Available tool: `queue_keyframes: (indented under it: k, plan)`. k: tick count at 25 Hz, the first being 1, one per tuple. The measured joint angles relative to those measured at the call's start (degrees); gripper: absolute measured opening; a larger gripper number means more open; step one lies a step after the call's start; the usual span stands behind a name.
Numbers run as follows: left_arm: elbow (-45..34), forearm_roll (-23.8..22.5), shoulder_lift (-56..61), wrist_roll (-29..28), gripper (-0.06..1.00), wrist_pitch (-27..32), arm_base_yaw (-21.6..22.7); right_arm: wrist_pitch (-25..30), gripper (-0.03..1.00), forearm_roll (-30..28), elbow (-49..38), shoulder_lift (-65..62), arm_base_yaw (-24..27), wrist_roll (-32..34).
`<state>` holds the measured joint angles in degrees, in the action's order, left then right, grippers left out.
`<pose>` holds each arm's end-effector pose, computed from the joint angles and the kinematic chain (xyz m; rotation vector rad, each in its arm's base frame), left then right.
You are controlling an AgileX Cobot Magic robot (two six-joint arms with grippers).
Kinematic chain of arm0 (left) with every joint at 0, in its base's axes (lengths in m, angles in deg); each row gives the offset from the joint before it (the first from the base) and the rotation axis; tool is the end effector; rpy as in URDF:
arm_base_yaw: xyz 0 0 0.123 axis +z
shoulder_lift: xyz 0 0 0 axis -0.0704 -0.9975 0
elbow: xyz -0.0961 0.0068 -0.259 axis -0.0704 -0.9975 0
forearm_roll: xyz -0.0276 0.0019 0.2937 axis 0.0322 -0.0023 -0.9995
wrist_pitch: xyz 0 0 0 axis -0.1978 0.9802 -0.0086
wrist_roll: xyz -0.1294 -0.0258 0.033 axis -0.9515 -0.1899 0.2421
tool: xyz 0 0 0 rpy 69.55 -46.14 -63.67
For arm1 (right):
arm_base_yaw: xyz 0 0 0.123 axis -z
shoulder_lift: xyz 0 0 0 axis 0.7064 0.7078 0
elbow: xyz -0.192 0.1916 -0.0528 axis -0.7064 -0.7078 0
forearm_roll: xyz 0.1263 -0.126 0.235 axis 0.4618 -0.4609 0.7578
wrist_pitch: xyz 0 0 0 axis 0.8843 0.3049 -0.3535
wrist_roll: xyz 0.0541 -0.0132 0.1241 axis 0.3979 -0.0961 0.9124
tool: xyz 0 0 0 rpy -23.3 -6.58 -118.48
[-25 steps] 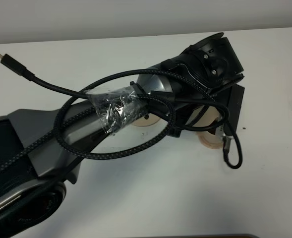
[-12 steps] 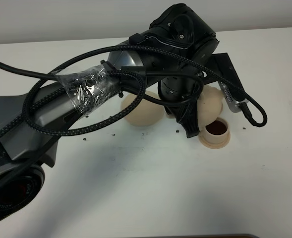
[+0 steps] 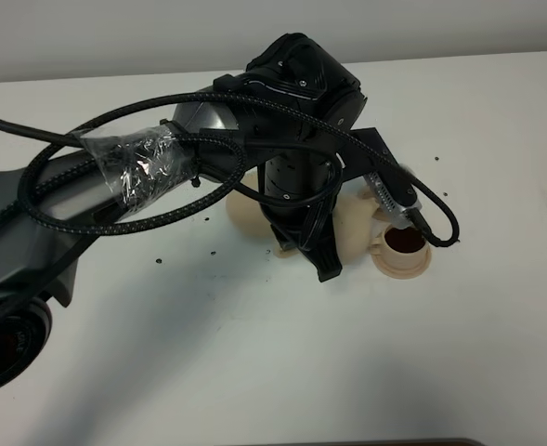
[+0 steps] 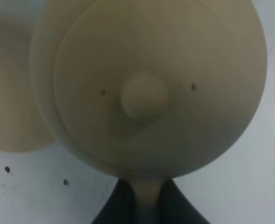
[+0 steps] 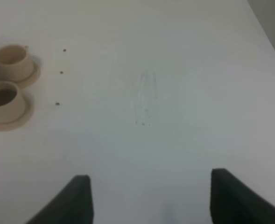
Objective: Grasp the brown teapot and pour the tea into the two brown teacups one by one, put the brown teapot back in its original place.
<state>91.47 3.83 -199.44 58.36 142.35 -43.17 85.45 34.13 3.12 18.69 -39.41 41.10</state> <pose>0.3442 -0.3344 0.1380 1.6441 2.4907 0.2364 0.0803 -0.0050 0.2732 0.0005 2.0709 -0.0897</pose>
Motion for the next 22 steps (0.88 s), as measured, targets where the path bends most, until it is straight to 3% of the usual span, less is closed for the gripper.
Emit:
queue_keyframes:
  k: [7,12,17,22]
  plan:
    - [-5.26,-1.97,0.17,-1.14,0.13,-0.65,0.00,0.00,0.52,0.00,0.00,0.00,0.00,0.00]
    - [-7.39,-2.74,0.80,-1.44,0.13,-4.88,0.00,0.00,0.52,0.00,0.00,0.00,0.00,-0.06]
    - [-7.39,-7.17,3.90,-1.44,0.13,-7.73,0.40,0.00,0.52,0.00,0.00,0.00,0.00,-0.06]
    - [-7.39,-9.09,4.59,1.06,0.13,-15.05,2.81,0.00,0.52,0.00,0.00,0.00,0.00,-0.06]
